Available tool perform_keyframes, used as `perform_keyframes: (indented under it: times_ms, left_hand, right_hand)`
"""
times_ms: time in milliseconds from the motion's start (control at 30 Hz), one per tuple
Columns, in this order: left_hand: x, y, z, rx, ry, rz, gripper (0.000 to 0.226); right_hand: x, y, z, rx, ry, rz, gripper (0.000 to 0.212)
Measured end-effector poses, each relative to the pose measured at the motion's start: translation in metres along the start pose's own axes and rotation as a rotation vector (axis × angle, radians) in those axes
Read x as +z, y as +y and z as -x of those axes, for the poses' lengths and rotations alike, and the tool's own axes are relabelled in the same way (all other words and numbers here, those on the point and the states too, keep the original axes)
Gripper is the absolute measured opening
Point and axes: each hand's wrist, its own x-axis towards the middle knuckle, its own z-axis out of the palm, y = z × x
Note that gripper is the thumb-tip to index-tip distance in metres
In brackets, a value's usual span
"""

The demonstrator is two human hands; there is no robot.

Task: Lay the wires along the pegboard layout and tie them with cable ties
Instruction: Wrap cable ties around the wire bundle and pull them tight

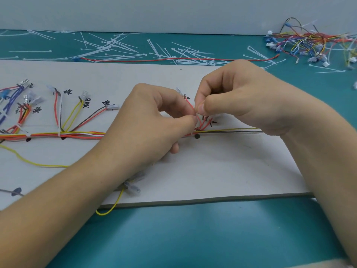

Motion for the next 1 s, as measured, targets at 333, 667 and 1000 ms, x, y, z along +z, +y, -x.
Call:
perform_keyframes:
  times_ms: [333, 667, 1000]
  left_hand:
    - [0.001, 0.002, -0.006, 0.03, -0.103, -0.143, 0.018]
    - [-0.002, 0.004, -0.006, 0.046, -0.15, -0.245, 0.01]
    - [-0.003, 0.005, -0.007, 0.021, -0.174, -0.228, 0.013]
  right_hand:
    - [0.004, 0.004, -0.004, 0.005, 0.031, 0.064, 0.017]
    - [0.005, 0.009, -0.004, -0.098, 0.089, 0.162, 0.01]
    - [0.006, 0.008, -0.004, -0.262, 0.344, 0.247, 0.005]
